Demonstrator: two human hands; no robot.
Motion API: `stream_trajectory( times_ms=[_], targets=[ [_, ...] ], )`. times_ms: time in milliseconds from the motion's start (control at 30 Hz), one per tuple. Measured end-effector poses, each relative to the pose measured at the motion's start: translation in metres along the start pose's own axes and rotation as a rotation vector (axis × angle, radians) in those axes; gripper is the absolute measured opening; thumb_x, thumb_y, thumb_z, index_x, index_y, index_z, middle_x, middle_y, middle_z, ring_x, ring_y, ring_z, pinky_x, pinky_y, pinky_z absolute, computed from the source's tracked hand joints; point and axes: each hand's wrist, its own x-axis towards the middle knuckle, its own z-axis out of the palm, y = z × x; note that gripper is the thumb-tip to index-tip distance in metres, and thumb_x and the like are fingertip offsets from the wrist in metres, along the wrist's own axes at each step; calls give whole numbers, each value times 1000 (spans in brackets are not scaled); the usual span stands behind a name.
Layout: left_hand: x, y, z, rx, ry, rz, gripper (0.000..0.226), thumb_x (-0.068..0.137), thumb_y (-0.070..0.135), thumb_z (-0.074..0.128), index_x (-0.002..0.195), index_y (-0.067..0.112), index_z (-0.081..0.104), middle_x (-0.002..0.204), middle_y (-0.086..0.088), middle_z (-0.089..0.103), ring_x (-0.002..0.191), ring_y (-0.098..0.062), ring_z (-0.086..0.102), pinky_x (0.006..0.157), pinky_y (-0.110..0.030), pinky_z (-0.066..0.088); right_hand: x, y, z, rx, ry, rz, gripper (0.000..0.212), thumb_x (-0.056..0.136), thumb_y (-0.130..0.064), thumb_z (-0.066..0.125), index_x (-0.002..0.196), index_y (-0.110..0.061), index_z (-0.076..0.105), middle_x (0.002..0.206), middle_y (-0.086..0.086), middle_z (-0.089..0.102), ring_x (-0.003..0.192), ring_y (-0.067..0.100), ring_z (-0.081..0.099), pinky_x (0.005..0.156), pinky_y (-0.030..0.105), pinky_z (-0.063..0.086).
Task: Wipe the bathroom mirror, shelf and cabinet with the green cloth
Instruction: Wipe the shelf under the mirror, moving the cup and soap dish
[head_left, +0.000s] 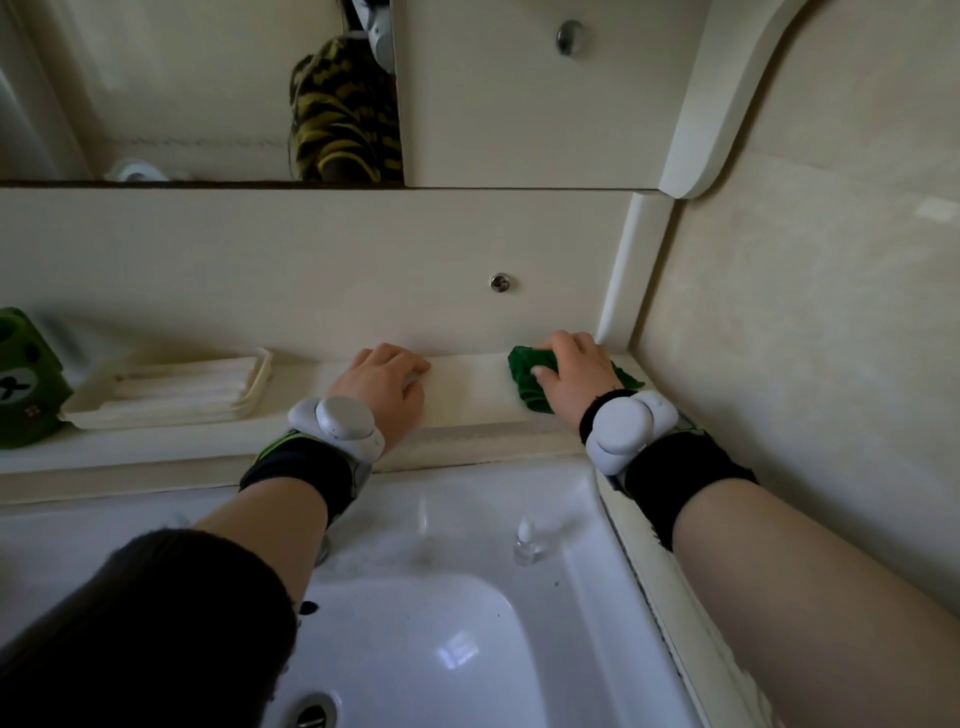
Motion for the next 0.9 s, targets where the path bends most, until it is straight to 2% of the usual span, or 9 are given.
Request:
stream_trajectory(
  times_ms=[200, 533, 900],
  targets=[
    [0, 0, 2, 24, 11, 2, 32, 87, 20, 46, 115, 26, 61, 123, 7, 55, 115, -17, 44, 84, -22, 33, 23, 5, 5, -29, 15, 22, 28, 94, -24, 45, 119, -10, 44, 131, 14, 38, 119, 29, 32, 89, 30, 22],
    [0, 3, -1, 16, -35, 10, 32, 89, 19, 46, 117, 24, 61, 124, 4, 55, 117, -18, 44, 90, -23, 32, -2, 8, 3, -47, 40, 32, 28, 95, -28, 43, 118, -14, 43, 130, 11, 37, 115, 32, 37, 91, 33, 30],
    [-2, 3, -5, 23, -46, 15, 33, 90, 17, 45, 119, 21, 60, 127, 1, 54, 117, -22, 44, 96, -25, 31, -33, 14, -3, -53, 67, 0, 27, 94, -29, 44, 118, -17, 44, 129, 8, 39, 114, 29, 35, 89, 33, 30]
  ],
)
